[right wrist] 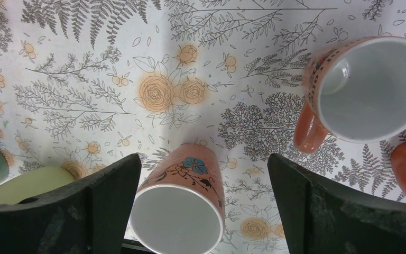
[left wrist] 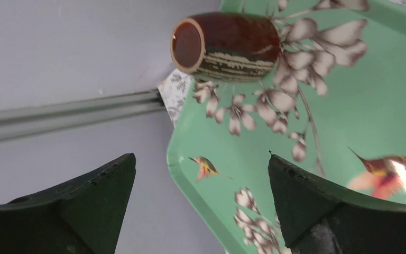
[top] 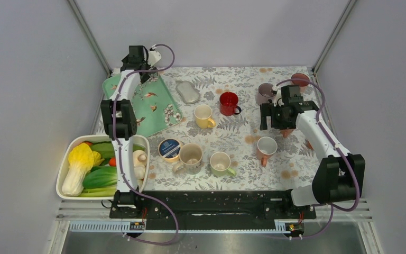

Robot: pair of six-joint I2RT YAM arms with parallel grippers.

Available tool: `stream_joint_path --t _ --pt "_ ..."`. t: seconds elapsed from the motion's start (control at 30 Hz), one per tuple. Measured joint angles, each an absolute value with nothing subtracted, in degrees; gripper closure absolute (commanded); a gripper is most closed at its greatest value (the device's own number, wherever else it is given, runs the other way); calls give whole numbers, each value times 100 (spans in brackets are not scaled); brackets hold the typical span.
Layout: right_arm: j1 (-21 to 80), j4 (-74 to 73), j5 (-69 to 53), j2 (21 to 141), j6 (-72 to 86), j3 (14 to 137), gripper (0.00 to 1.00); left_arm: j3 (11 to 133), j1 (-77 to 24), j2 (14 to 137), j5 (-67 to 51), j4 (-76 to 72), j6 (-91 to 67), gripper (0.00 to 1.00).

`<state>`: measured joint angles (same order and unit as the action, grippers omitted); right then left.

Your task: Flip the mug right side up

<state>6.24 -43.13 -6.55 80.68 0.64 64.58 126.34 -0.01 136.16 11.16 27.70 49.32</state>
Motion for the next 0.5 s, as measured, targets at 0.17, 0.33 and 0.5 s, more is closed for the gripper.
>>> stream_joint_path --t 0.17,0.33,0.5 --pt "687 -4344 -513 8340 -19 6458 1 12687 36 13970 941 2036 5839 1" --pt "725 -4460 -357 8558 -43 6462 1 12921 16 14282 585 1627 6528 1" --pt "749 -4539 -250 8667 -60 6475 1 13275 -12 14702 268 1658 6906 1"
